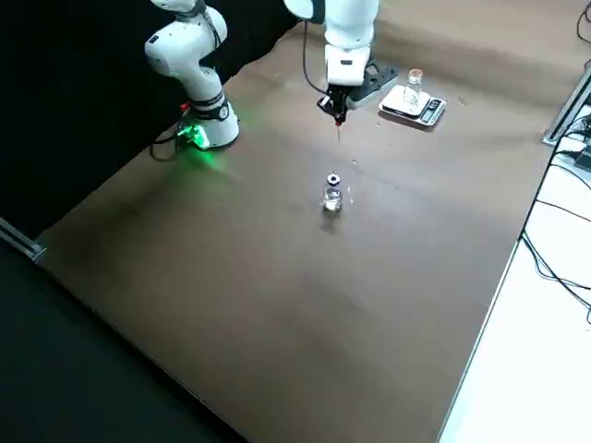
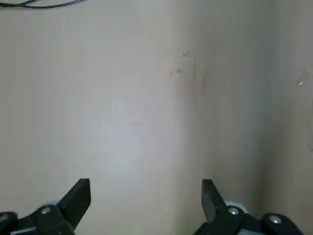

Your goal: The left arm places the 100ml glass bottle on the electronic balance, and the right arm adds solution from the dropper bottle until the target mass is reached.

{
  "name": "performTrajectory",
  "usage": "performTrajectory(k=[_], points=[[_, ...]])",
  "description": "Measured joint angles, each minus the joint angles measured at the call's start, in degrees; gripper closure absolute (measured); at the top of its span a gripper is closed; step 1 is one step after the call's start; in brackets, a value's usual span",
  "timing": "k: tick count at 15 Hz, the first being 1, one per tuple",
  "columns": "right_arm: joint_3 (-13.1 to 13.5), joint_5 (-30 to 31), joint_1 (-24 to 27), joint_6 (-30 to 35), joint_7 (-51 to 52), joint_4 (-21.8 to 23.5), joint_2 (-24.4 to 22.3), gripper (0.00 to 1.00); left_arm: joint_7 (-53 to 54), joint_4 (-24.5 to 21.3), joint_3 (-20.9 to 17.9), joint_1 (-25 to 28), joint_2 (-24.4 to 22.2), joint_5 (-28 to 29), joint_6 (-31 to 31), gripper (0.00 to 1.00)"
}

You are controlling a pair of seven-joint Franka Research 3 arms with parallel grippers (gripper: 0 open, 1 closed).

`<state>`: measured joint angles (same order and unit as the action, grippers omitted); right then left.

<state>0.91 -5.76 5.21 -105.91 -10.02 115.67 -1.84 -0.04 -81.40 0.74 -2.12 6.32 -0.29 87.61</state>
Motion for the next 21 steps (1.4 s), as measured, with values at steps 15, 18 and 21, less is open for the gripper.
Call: performTrajectory(k=[15, 18, 21], points=[[-0.13, 0.04, 4.1, -12.66, 9.46, 7.19, 0.31, 0.96, 0.0, -0.01, 0.0, -0.09, 0.0, 0.0, 0.0, 0.0], [-0.13, 0.04, 5.24, -13.18, 10.95, 7.25, 1.24, 0.96, 0.0, -0.01, 0.03, -0.15, 0.0, 0.0, 0.0, 0.0], [-0.14, 0.05, 5.48, -13.54, 12.11, 7.25, 1.85, 0.96, 0.0, -0.01, 0.04, -0.15, 0.0, 0.0, 0.0, 0.0]])
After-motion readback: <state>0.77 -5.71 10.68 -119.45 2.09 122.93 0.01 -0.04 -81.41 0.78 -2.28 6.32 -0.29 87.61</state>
